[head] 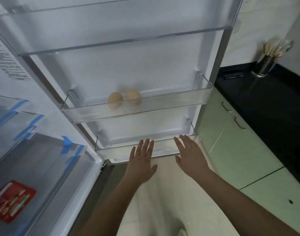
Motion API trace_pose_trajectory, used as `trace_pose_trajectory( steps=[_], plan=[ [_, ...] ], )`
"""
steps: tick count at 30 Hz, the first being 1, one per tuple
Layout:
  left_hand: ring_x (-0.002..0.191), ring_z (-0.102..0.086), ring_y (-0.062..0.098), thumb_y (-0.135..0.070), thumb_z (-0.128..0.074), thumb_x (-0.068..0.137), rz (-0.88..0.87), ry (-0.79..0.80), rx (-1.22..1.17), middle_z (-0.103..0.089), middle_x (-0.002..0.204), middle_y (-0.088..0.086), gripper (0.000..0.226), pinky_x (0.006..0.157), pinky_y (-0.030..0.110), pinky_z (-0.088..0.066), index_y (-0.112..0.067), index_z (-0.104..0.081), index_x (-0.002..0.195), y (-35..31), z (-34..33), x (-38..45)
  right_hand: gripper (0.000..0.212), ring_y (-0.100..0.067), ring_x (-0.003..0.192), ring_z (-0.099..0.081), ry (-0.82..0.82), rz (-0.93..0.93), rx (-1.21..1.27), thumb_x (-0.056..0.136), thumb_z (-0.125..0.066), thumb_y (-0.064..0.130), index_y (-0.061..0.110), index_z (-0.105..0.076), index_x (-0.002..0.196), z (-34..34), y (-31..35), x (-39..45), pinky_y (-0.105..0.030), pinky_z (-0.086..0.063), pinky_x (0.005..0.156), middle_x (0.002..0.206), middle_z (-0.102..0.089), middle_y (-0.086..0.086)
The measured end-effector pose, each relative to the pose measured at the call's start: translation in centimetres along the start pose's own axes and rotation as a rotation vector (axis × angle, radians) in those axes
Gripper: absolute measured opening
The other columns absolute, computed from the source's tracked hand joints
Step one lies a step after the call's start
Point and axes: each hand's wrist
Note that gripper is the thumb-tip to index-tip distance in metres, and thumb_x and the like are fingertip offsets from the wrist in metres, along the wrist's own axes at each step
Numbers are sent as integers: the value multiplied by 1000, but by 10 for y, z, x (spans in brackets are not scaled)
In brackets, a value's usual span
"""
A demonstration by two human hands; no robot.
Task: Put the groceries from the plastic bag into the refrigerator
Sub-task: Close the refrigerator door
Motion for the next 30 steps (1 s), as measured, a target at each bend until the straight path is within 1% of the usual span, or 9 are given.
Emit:
trace_pose_trajectory(
  steps=[3, 9, 13, 16, 18, 20, 24, 27, 30],
  plan=[
    [146, 27, 22, -49, -41, 97, -35, -34, -12, 32, 155, -2, 89, 122, 42, 6, -22, 24, 151, 5, -8, -13, 73, -35, 130, -48, 4, 4, -27, 75, -73, 24, 9, -44, 141, 0, 8, -18, -46, -42, 106, 140, -50, -17],
    [147, 21, 24, -45, -49, 94, -100, -126, -75, 19, 161, 1, 89, 119, 40, 6, -20, 11, 154, 19, -25, -42, 79, -34, 130, -47, 21, -18, -42, 75, -73, 29, 11, -40, 144, 3, 34, -61, -46, -41, 107, 144, -47, -15],
    [146, 24, 21, -46, -47, 95, -82, -118, -74, 23, 160, -2, 87, 118, 39, 11, -22, 11, 154, 21, -26, -65, 79, -33, 131, -47, 3, 36, -24, 75, -73, 30, 11, -40, 144, 5, 42, -91, -47, -41, 107, 147, -45, -14],
    [149, 17, 17, -44, -49, 94, -42, -111, -171, 9, 163, -4, 81, 120, 39, -8, -23, -1, 156, 26, -25, -78, 70, -27, 132, -46, -16, 80, 88, 86, -60, 31, 15, -33, 148, 9, 46, -111, -42, -37, 110, 147, -45, -8],
    [148, 13, 12, -49, -42, 91, 5, -99, -228, -2, 164, -5, 75, 118, 40, -21, -22, -11, 155, 29, -22, -87, 67, -23, 127, -48, -47, 128, 135, 88, -58, 29, 16, -33, 148, 14, 46, -122, -39, -37, 109, 141, -50, -5],
    [150, 1, 15, -53, -34, 85, 35, -139, -268, -14, 163, 0, 77, 117, 43, -29, -17, -23, 153, 29, -18, -99, 64, -20, 126, -46, -61, 187, 143, 88, -57, 29, 16, -34, 147, 17, 47, -134, -40, -37, 110, 139, -51, -4],
    [150, -12, 20, -39, -58, 91, 101, -178, -282, -16, 162, 1, 76, 117, 43, -25, -18, -20, 153, 7, -21, -136, 63, -21, 137, -40, -19, 258, 106, 89, -48, 34, 19, -30, 148, 17, 45, -167, -44, -32, 114, 148, -43, -3],
    [149, -20, 20, -42, -58, 89, 72, -237, -266, -23, 161, 0, 75, 114, 46, -32, -24, -21, 152, -29, -30, -168, 67, -22, 143, -31, 22, 396, 100, 88, -52, 32, 19, -29, 149, 16, 48, -192, -43, -26, 117, 155, -33, -6],
    [148, -20, 17, -46, -52, 90, 41, -252, -240, -23, 161, -3, 71, 115, 41, -28, -25, -23, 152, -63, -41, -194, 63, -20, 145, -25, 40, 502, 152, 88, -51, 30, 18, -32, 147, 21, 54, -209, -36, -18, 119, 157, -29, -5]
  ],
)
Point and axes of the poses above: each hand's wrist, its own x-axis towards the middle knuckle, its own z-axis out of the back of the hand, y = z × x
